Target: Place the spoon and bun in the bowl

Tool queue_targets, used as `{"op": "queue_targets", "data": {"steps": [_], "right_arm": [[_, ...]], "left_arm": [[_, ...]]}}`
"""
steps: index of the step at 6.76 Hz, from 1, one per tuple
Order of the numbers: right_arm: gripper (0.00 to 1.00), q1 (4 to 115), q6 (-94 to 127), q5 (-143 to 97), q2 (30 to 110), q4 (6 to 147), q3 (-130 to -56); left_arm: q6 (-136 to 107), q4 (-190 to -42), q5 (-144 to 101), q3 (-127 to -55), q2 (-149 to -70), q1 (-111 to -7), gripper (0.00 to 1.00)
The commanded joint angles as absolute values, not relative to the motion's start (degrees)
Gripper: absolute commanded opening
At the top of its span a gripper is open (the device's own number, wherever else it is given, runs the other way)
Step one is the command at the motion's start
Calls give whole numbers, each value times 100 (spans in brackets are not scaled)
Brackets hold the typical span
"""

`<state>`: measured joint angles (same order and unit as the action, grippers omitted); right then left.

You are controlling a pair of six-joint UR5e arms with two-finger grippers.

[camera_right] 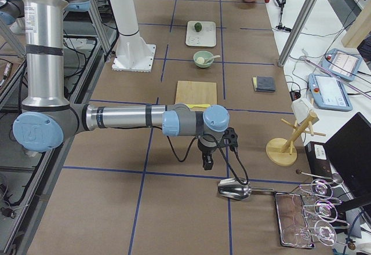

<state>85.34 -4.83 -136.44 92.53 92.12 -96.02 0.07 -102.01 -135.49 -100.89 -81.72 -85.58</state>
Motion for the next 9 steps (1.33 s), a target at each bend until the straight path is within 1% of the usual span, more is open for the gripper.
{"op": "queue_targets", "data": {"steps": [1, 2, 3, 4, 5, 6, 7, 9], "right_arm": [[100, 8534, -475, -13588, 9115, 9220, -9571], [100, 8543, -483, -13588, 9166, 9220, -9580], [100, 8534, -544, -13562, 9097, 9211, -9606], [100, 8482, -545, -13240, 9105, 9202, -9589], [100, 8481, -580, -13315, 8905, 9211, -9641], [100, 8473, -589, -13298, 8729, 9228, -9468], [100, 8455, -571, -13402, 8641, 9220, -9283], [100, 8464, -571, -13658, 8710, 9263, -9307]], "left_arm": [[17, -8585, -13561, -10247, -8252, -8552, 100], [-9, -8561, -13562, -10222, -8531, -8552, 100], [-9, -8543, -13570, -10361, -8517, -8569, 100], [9, -8560, -13570, -10336, -8569, -8552, 100], [9, -8543, -13562, -10362, -8535, -8560, 100], [9, -8552, -13570, -10345, -8517, -8561, 100], [9, -8604, -13562, -10145, -8578, -8552, 100], [-9, -8631, -13579, -10344, -8569, -8552, 100]]}}
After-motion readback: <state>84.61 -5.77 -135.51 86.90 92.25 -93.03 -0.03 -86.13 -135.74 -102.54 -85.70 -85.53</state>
